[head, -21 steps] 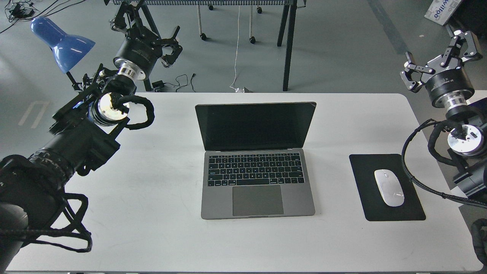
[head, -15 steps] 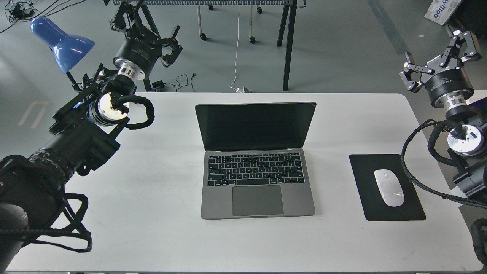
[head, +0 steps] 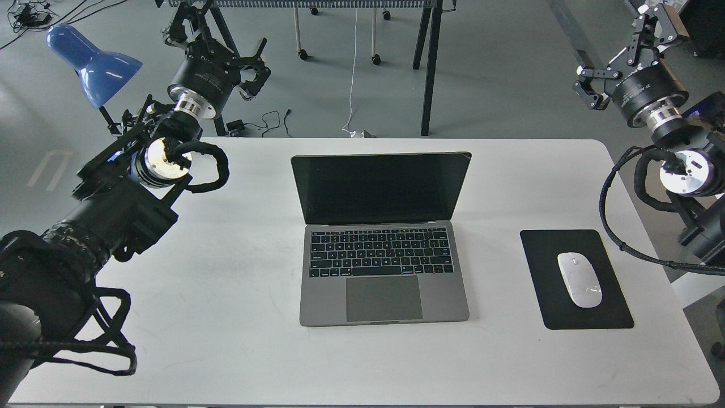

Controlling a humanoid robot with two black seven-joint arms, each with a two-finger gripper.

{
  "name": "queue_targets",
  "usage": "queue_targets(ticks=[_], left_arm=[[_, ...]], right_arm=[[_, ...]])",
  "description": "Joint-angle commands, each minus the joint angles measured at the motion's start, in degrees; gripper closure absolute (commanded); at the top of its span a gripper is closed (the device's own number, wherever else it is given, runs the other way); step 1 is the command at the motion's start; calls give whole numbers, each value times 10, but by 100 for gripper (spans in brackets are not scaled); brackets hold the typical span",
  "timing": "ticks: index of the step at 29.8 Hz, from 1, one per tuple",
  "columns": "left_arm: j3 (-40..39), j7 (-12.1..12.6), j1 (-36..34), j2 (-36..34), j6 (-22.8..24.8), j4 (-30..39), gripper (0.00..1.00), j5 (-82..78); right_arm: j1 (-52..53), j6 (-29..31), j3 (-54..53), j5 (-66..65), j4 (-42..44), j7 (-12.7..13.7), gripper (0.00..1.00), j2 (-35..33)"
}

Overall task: Close notebook with right arm
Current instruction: 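Swing the right gripper over the top edge of the laptop screen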

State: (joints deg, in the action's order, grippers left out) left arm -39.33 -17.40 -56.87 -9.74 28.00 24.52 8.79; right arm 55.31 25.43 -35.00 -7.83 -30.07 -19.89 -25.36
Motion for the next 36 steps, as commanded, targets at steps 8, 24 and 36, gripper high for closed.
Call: queue_targets(ticks=[8, 24, 36], left_arm=[[2, 1, 0, 1, 0, 0, 0, 0], [3, 1, 1, 1, 0, 1, 0, 0], [3, 1, 1, 1, 0, 1, 0, -1]], right_arm=[[83, -6, 228, -41, -2, 7, 0, 9], [103, -12, 315, -124, -4, 39, 0, 92], [103, -5, 360, -157, -160, 60, 0, 56]])
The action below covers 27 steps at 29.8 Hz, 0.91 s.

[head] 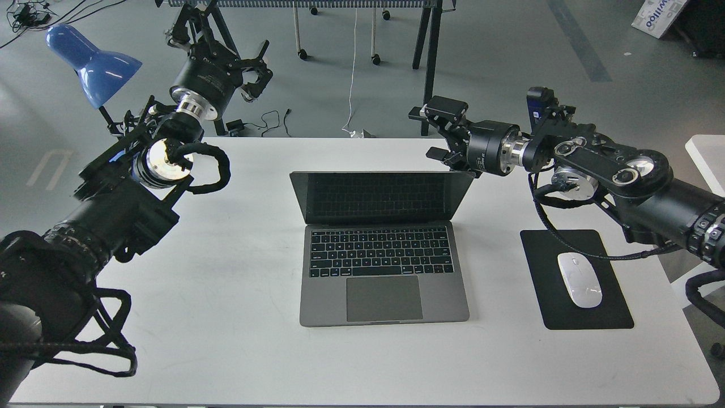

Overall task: Close notebook with right arm
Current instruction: 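Swing the right gripper over the top edge of the laptop screen, then push the laptop screen down toward the keyboard with the right gripper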

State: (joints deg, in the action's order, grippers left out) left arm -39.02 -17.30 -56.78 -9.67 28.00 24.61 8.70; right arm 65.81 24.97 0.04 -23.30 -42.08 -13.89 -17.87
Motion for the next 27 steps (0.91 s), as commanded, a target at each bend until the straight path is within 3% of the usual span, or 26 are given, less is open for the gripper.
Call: queue_targets(ticks=[1, 13, 27], left_arm=[[0, 0, 0, 0, 0, 0, 0, 0], [0, 0, 0, 0, 0, -1, 0, 0], [0, 0, 1, 0, 0, 0, 0, 0]], right_arm=[[-3, 0, 9, -5, -48, 0, 0, -23], [-43, -4, 16, -76, -80, -3, 0, -66], [-61, -4, 17, -86, -103, -6, 0, -71]])
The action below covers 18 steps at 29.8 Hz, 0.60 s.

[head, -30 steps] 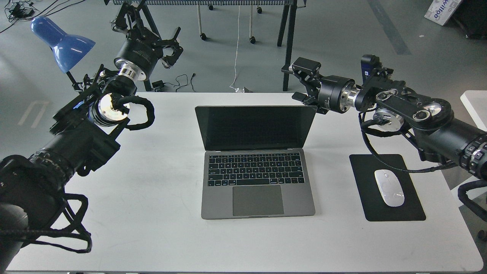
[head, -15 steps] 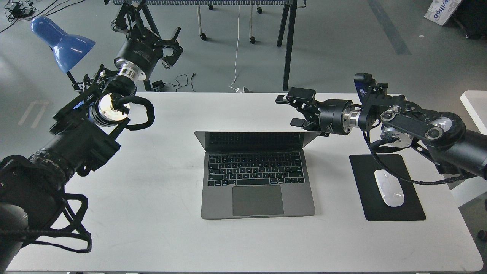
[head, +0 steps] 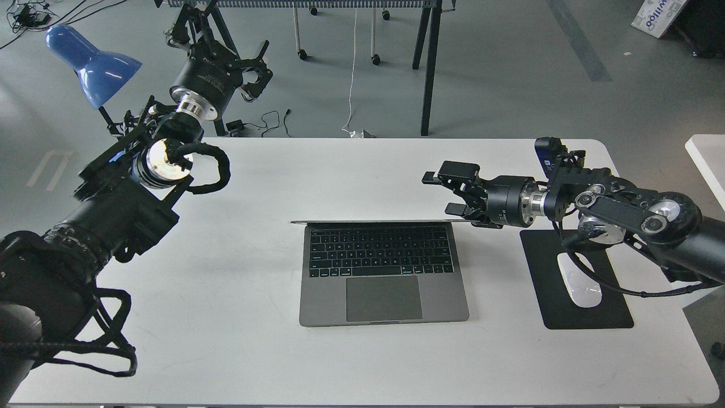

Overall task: Close notebook with right arm
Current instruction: 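Push the laptop screen down toward the keyboard with the right gripper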

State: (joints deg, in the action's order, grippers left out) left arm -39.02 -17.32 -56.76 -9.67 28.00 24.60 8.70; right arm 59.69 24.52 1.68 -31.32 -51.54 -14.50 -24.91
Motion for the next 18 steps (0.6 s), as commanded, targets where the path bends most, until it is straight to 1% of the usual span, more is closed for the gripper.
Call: queue_targets(ticks=[1, 8, 18], left_arm=[[0, 0, 1, 0, 0, 0, 0, 0], [0, 0, 1, 0, 0, 0, 0, 0], [0, 0, 1, 0, 0, 0, 0, 0]], right_arm=[[0, 0, 0, -15, -11, 0, 0, 0], [-11, -1, 10, -92, -23, 0, 0, 0], [-32, -3, 11, -119, -33, 0, 0, 3]])
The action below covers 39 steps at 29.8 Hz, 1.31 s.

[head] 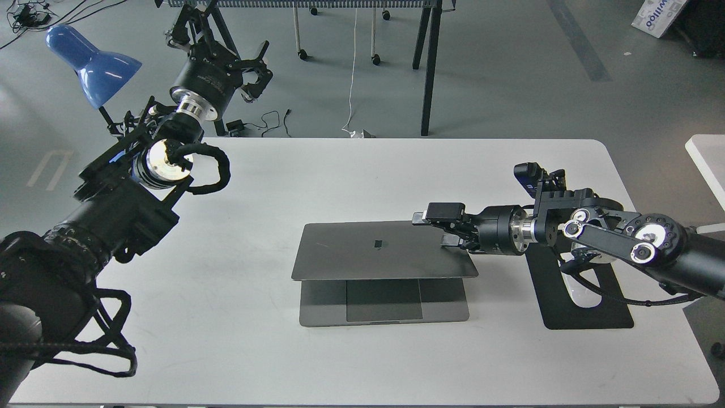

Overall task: Close notebook with right arm
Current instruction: 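Push the laptop screen down toward the keyboard with the right gripper, then hold the right gripper on the closed laptop lid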

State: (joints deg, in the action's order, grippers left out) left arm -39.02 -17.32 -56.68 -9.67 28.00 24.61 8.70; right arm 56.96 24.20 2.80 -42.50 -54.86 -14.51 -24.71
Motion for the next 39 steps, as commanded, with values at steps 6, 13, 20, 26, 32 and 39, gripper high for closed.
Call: queue_targets(ticks=[6, 13, 20, 26, 32, 39], left_arm=[[0, 0, 0, 0, 0, 0, 0, 0], [-1, 0, 1, 0, 0, 0, 0, 1], [-1, 0, 1, 0, 0, 0, 0, 0], [-1, 0, 1, 0, 0, 0, 0, 0], [0, 0, 1, 0, 0, 0, 0, 0], [-1, 0, 1, 0, 0, 0, 0, 0]], right_arm=[[-17, -4, 0, -7, 1, 0, 0, 5], [-39, -9, 0, -14, 1, 0, 0, 7], [-55, -16, 0, -15, 5, 0, 0, 11], [-65, -22, -3, -15, 9, 0, 0, 12], [-73, -26, -3, -14, 9, 0, 0, 16], [-73, -29, -2, -15, 9, 0, 0, 16]])
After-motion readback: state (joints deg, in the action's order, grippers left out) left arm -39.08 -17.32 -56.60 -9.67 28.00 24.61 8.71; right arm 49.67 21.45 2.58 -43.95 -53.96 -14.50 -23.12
